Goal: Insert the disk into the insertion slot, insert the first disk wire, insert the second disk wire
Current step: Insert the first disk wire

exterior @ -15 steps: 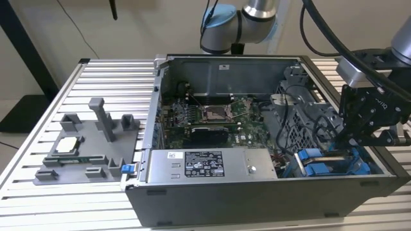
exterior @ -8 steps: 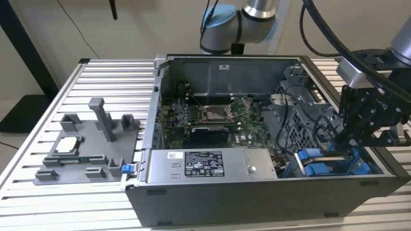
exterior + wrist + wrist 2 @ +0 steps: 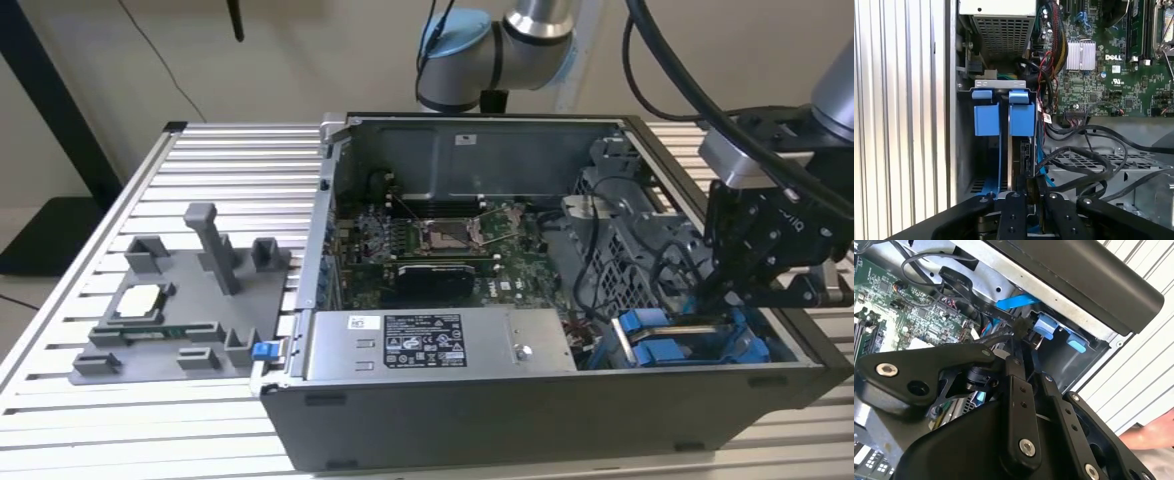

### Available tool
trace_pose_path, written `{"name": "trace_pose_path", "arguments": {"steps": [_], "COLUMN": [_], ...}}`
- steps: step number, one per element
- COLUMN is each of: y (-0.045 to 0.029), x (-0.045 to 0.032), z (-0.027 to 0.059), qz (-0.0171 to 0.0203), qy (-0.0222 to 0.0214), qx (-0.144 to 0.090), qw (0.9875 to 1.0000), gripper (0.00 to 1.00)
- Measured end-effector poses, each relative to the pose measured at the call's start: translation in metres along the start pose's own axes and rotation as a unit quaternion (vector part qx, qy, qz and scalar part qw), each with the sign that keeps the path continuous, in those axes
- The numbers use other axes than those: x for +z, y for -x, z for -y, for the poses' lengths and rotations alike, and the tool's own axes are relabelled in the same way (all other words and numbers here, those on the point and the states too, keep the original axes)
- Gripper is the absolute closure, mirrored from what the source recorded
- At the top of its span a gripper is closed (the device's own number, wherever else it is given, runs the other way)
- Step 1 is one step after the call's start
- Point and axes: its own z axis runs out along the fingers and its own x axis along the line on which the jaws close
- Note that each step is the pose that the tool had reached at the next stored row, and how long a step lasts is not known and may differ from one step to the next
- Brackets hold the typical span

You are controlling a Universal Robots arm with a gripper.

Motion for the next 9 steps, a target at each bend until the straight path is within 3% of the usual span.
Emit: {"name": "trace_pose_path", "arguments": {"steps": [9], "y": [-0.0001], "x": [0.0025], "z": [0.0016], "qz": [0.0005], "qy": [0.0000], "qx": [-0.001], "qw": [1.0000], "gripper": [1.00]}}
